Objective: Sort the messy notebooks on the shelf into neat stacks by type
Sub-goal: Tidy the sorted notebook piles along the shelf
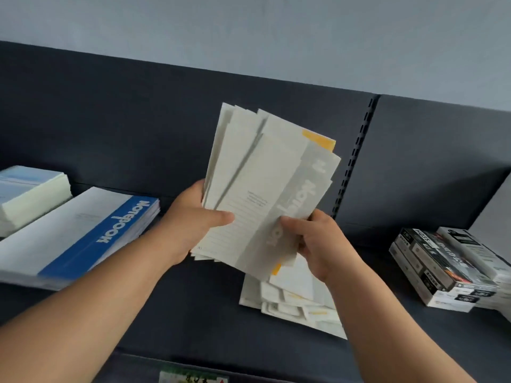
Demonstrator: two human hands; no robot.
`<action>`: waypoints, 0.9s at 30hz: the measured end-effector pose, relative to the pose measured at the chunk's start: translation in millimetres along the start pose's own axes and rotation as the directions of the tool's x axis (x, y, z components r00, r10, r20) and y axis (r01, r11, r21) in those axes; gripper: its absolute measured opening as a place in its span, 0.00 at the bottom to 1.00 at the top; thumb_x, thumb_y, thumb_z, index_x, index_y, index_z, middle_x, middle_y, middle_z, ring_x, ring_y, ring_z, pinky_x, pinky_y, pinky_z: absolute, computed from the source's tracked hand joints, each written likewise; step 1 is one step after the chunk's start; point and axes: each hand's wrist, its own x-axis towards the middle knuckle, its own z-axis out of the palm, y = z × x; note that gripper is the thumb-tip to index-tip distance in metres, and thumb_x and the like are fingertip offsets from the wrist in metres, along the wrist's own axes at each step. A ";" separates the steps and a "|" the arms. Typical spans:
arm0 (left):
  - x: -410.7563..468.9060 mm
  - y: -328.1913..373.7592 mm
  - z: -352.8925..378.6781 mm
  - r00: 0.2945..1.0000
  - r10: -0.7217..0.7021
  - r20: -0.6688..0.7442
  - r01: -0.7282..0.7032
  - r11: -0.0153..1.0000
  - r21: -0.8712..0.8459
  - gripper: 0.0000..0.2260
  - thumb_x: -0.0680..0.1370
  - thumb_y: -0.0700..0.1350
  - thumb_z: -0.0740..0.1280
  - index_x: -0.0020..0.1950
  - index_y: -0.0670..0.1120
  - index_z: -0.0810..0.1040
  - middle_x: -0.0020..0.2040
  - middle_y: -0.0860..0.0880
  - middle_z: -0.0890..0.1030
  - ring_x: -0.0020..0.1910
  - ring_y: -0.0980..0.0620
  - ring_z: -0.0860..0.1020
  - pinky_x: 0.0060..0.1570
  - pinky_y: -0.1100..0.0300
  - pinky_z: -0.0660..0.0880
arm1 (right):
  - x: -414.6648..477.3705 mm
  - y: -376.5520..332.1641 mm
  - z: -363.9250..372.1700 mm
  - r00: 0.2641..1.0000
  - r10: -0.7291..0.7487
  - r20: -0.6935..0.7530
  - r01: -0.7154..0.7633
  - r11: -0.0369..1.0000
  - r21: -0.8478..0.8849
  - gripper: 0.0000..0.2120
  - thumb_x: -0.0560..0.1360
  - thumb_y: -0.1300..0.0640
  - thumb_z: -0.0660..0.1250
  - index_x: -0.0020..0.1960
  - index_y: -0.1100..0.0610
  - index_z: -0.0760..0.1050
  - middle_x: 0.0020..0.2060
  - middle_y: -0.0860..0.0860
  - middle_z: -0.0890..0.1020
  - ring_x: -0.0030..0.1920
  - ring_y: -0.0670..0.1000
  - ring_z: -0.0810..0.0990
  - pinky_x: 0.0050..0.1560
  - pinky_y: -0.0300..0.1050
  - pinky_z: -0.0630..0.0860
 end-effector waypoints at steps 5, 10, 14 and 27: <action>0.9 -26.5 -44.4 0.997 -0.008 -0.083 0.016 0.995 0.097 0.17 0.74 0.34 0.70 0.51 0.56 0.75 0.47 0.58 0.81 0.47 0.60 0.79 0.41 0.64 0.73 | 5.3 25.6 53.5 0.993 -0.118 -0.025 0.117 0.993 -0.026 0.14 0.72 0.66 0.71 0.55 0.55 0.77 0.49 0.52 0.85 0.52 0.54 0.83 0.56 0.54 0.79; 11.0 -38.5 -71.0 0.993 -0.032 -0.118 0.038 0.998 0.050 0.17 0.73 0.33 0.70 0.49 0.57 0.75 0.47 0.59 0.82 0.48 0.60 0.79 0.44 0.64 0.74 | 9.7 33.1 81.4 0.983 -0.181 -0.025 0.181 0.983 -0.027 0.13 0.73 0.66 0.70 0.54 0.53 0.77 0.51 0.53 0.84 0.52 0.54 0.83 0.53 0.52 0.80; 16.5 -55.2 -80.7 0.992 -0.106 -0.066 0.107 0.994 0.000 0.19 0.70 0.36 0.74 0.55 0.55 0.76 0.51 0.53 0.84 0.53 0.52 0.81 0.57 0.51 0.76 | 11.9 41.5 89.3 0.984 -0.179 -0.018 0.178 0.983 -0.052 0.18 0.66 0.59 0.72 0.55 0.53 0.77 0.48 0.52 0.85 0.51 0.54 0.83 0.53 0.54 0.80; 27.3 -77.1 -79.7 0.992 0.043 0.117 -0.032 0.995 -0.096 0.38 0.64 0.40 0.71 0.70 0.58 0.63 0.59 0.59 0.79 0.59 0.62 0.76 0.56 0.62 0.73 | 13.8 52.5 106.7 0.981 -0.191 0.019 0.191 0.981 -0.012 0.22 0.64 0.57 0.72 0.57 0.51 0.74 0.50 0.49 0.85 0.52 0.51 0.83 0.53 0.50 0.79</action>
